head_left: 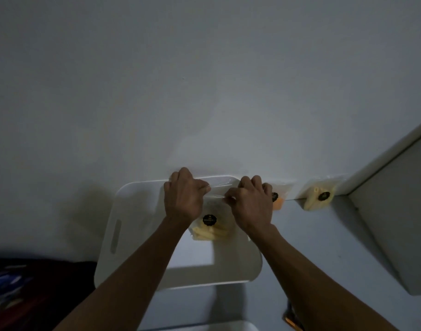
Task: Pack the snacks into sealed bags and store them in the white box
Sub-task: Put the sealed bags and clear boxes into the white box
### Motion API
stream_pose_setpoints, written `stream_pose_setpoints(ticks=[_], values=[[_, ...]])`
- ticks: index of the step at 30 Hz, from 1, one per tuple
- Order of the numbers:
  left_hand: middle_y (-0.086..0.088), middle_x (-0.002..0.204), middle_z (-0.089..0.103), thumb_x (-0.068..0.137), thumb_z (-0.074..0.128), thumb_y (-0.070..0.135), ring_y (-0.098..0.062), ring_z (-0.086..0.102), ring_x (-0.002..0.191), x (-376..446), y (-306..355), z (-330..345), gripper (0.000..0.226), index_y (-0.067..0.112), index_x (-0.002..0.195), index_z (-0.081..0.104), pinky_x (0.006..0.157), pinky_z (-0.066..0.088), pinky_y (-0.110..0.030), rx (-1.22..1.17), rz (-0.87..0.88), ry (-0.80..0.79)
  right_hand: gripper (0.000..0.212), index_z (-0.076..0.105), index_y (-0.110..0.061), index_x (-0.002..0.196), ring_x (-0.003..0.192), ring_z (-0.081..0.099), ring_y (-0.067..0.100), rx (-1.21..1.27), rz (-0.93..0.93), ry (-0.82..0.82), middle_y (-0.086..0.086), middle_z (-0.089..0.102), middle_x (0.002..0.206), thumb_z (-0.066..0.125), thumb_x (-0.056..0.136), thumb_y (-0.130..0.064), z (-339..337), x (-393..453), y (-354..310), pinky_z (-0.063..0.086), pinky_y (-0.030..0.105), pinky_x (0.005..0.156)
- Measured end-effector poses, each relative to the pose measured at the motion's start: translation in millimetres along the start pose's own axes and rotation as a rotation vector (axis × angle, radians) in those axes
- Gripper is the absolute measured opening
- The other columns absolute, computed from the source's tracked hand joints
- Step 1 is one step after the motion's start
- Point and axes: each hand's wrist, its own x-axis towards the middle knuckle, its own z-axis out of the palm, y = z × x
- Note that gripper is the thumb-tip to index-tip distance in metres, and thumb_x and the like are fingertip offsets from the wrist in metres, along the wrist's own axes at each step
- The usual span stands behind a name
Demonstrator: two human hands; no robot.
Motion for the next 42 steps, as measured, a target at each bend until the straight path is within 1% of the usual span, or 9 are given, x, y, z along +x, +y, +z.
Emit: stream_pose_setpoints(ticks=[4, 10, 14, 19, 23, 29, 33, 36, 42], values=[[0.001, 0.100, 0.046, 0.099, 0.048, 0.041, -0.022, 0.046, 0.101, -3, -2, 7, 0.023, 0.038, 0.106, 0.070, 0.086, 0.037, -0.037, 0.006, 0.034, 0.015, 0.023, 0.075, -0.026, 0.101, 0.094, 0.047, 0.023, -0.020, 0.005, 0.013, -0.002, 0.060, 0.092, 0.067, 0.087, -0.042, 3, 0, 4, 0.036, 0.040, 0.079], [-0.001, 0.103, 0.052, 0.098, 0.049, 0.042, -0.023, 0.050, 0.100, -10, -1, 2, 0.029, 0.028, 0.112, 0.071, 0.088, 0.040, -0.039, -0.090, 0.010, 0.120, 0.038, 0.069, -0.024, 0.114, 0.102, 0.051, 0.025, 0.031, 0.031, -0.007, 0.001, 0.065, 0.105, 0.071, 0.082, -0.045, -8, -2, 6, 0.039, 0.040, 0.082], [-0.004, 0.105, 0.055, 0.097, 0.052, 0.040, -0.025, 0.052, 0.102, -19, 10, -12, 0.029, 0.023, 0.112, 0.071, 0.091, 0.042, -0.042, -0.157, -0.032, 0.186, 0.041, 0.069, -0.025, 0.114, 0.101, 0.052, 0.026, 0.133, 0.050, 0.020, 0.000, 0.065, 0.102, 0.074, 0.079, -0.047, -32, -10, 20, 0.040, 0.040, 0.081], [-0.007, 0.109, 0.058, 0.095, 0.056, 0.041, -0.027, 0.053, 0.106, -34, 51, -18, 0.031, 0.020, 0.112, 0.071, 0.092, 0.044, -0.043, -0.219, -0.033, 0.246, 0.039, 0.070, -0.025, 0.114, 0.101, 0.054, 0.025, 0.231, 0.093, 0.060, 0.000, 0.065, 0.103, 0.075, 0.080, -0.044, -65, -23, 78, 0.044, 0.039, 0.079], [-0.006, 0.104, 0.059, 0.092, 0.061, 0.038, -0.027, 0.054, 0.101, -42, 104, -2, 0.029, 0.019, 0.112, 0.071, 0.087, 0.047, -0.043, -0.232, 0.053, 0.270, 0.035, 0.070, -0.024, 0.114, 0.103, 0.053, 0.025, 0.248, 0.178, 0.060, 0.000, 0.065, 0.102, 0.076, 0.081, -0.036, -83, -26, 154, 0.046, 0.038, 0.079], [-0.004, 0.098, 0.059, 0.088, 0.061, 0.037, -0.025, 0.055, 0.090, -35, 166, 56, 0.033, 0.015, 0.111, 0.070, 0.072, 0.050, -0.042, -0.169, 0.146, 0.202, 0.037, 0.068, -0.022, 0.117, 0.107, 0.054, 0.029, 0.174, 0.256, -0.028, 0.006, 0.065, 0.113, 0.074, 0.082, -0.033, -85, -9, 260, 0.051, 0.044, 0.084], [-0.006, 0.101, 0.058, 0.085, 0.060, 0.031, -0.029, 0.054, 0.096, -22, 188, 93, 0.031, 0.016, 0.109, 0.071, 0.079, 0.044, -0.040, -0.035, 0.077, 0.137, 0.033, 0.068, -0.022, 0.117, 0.109, 0.054, 0.030, 0.049, 0.181, -0.060, 0.006, 0.064, 0.116, 0.069, 0.085, -0.030, -68, 4, 298, 0.047, 0.043, 0.087], [-0.009, 0.103, 0.058, 0.083, 0.066, 0.026, -0.032, 0.053, 0.100, -10, 193, 111, 0.028, 0.017, 0.109, 0.071, 0.080, 0.040, -0.041, 0.107, 0.073, 0.130, 0.029, 0.071, -0.022, 0.113, 0.106, 0.054, 0.032, -0.007, 0.107, -0.056, 0.006, 0.065, 0.111, 0.069, 0.085, -0.024, -49, 14, 314, 0.044, 0.042, 0.082], [-0.006, 0.099, 0.058, 0.076, 0.051, 0.032, -0.032, 0.055, 0.096, 3, 191, 134, 0.030, 0.023, 0.095, 0.072, 0.074, 0.041, -0.042, 0.239, 0.106, 0.190, 0.019, 0.076, -0.022, 0.095, 0.092, 0.057, 0.032, -0.052, -0.002, 0.021, 0.003, 0.066, 0.096, 0.075, 0.076, -0.022, -18, 30, 325, 0.044, 0.040, 0.071]])
